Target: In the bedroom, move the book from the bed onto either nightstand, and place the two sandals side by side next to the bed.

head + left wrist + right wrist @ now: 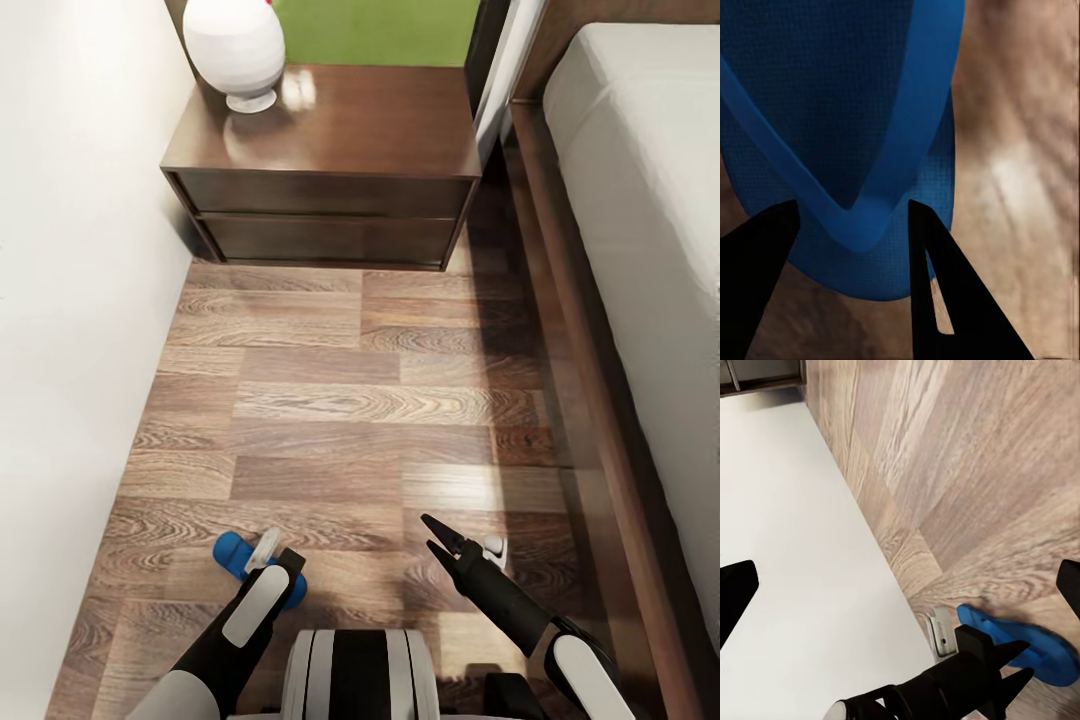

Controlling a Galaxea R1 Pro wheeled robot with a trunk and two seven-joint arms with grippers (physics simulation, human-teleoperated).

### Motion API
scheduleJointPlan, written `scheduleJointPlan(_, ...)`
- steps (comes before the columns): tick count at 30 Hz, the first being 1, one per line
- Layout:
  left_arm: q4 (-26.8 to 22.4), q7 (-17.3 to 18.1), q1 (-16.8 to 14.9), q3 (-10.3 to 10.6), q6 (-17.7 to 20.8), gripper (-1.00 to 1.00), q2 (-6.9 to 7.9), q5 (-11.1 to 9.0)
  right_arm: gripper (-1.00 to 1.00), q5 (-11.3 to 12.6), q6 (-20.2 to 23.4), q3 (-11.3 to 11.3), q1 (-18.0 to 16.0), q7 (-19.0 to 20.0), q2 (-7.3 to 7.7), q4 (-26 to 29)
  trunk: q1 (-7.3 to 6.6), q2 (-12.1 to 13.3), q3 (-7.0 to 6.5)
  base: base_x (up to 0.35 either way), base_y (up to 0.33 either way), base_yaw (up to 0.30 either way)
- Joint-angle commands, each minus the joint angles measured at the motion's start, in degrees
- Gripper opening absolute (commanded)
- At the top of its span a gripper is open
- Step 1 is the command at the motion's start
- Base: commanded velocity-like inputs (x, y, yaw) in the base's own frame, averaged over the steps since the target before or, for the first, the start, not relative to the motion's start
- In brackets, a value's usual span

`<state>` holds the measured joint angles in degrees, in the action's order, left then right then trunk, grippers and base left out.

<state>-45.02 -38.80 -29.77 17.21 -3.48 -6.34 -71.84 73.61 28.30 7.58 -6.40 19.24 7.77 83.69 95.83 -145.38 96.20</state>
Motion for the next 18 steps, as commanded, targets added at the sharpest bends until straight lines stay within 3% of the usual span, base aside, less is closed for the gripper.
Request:
scheduleJointPlan(1, -0.06, -0.22, -0.02, 0.18, -0.36, -1.0, 0.02, -0.5, 1.0, 0.33, 0.18, 0.05, -0.02, 0.01, 0.04, -0.01, -0.03, 0.0, -0.2, 0.0, 0.0, 0.0)
scheduleJointPlan(5, -0.06, -0.22, -0.02, 0.19, -0.35, -1.0, 0.01, -0.5, 1.0, 0.32, 0.17, 0.07, -0.02, 0.01, 0.05, -0.02, -0.13, 0.06, -1.09, 0.0, 0.0, 0.0)
scheduleJointPlan(11, -0.14, -0.23, -0.02, 0.2, -0.38, -1.0, 0.01, -0.5, 1.0, 0.31, 0.17, 0.07, -0.02, 0.01, 0.04, 0.05, -0.13, 0.06, -1.09, 0.0, 0.0, 0.0)
scheduleJointPlan(18, -0.15, -0.23, -0.02, 0.2, -0.37, -1.0, 0.01, -0.5, 1.0, 0.31, 0.17, 0.07, -0.02, 0.01, 0.04, 0.04, -0.32, 0.15, -2.64, 0.0, 0.0, 0.0)
